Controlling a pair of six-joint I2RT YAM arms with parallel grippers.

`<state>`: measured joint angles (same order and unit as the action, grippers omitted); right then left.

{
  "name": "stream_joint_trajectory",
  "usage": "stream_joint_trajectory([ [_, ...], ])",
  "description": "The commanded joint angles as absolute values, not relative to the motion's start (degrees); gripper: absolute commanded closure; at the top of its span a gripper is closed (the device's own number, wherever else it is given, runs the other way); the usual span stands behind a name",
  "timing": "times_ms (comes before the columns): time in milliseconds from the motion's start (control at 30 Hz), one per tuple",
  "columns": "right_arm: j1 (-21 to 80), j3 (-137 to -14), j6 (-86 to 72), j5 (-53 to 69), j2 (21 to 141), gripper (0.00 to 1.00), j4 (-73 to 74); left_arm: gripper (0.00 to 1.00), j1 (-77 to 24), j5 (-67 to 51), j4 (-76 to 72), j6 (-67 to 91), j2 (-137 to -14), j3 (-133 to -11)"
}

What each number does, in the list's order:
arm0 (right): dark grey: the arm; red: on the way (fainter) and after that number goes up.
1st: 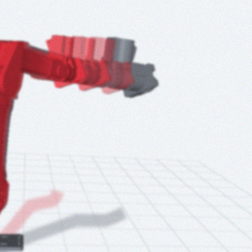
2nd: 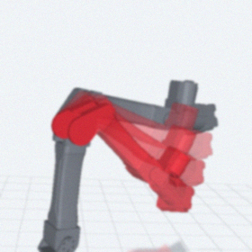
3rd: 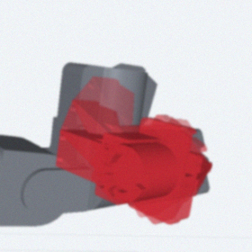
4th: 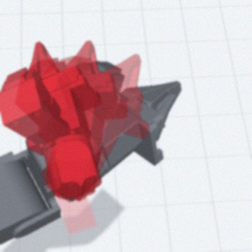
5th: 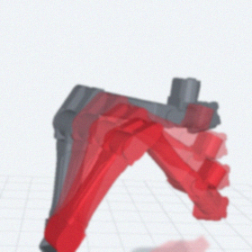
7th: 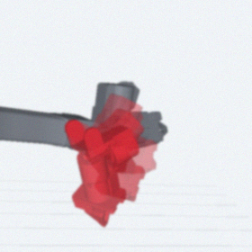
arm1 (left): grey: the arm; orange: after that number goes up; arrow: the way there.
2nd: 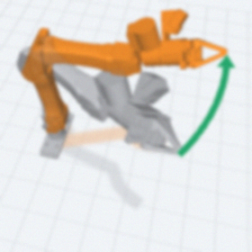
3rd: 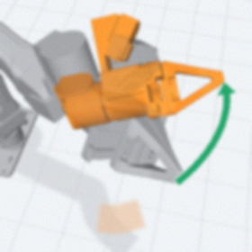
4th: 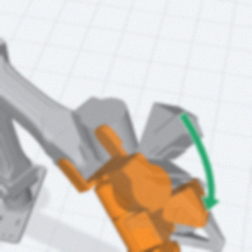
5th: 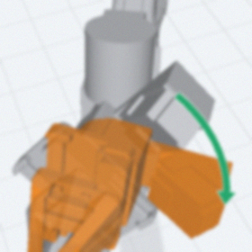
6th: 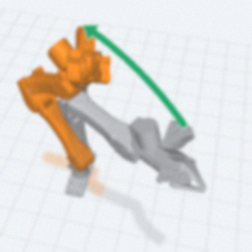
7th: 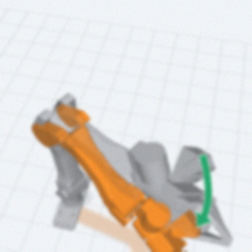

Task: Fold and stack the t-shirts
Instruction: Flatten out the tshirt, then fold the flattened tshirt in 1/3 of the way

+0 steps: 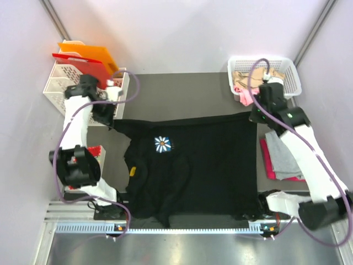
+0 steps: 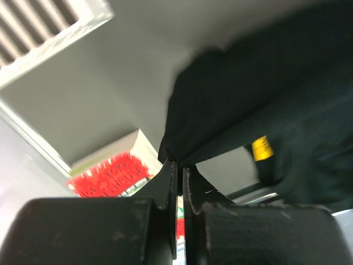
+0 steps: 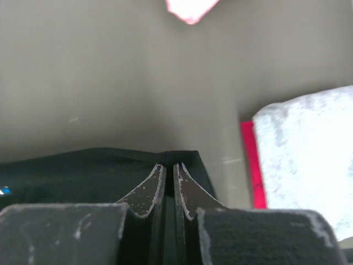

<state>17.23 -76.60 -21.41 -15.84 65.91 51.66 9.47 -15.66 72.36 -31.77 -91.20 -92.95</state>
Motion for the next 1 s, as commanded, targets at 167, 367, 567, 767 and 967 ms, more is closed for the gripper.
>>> stream_joint_trajectory([
  [167,15.9,-84.8,-20.6,-27.6,84.5,1.00,42.8,1.00,0.3,-1.5,72.0,-33.8,-105.9,-112.8],
  [367,15.6,-82.4,-21.2,-26.8,88.9,1.00,40.8,1.00,-4.4,5.8,69.3,-32.9,-112.4,-118.8],
  [567,14.8,-80.6,-21.1,-26.6,89.9,1.00,39.4,1.00,-6.0,10.2,67.1,-32.6,-117.1,-121.0],
  [767,13.5,-81.5,-21.0,-25.8,92.5,1.00,38.8,1.00,-7.9,15.5,68.6,-32.6,-124.3,-132.2],
  [967,13.4,-82.0,-21.9,-22.5,95.3,1.00,38.6,1.00,-8.7,16.3,70.2,-31.7,-129.0,-140.3],
])
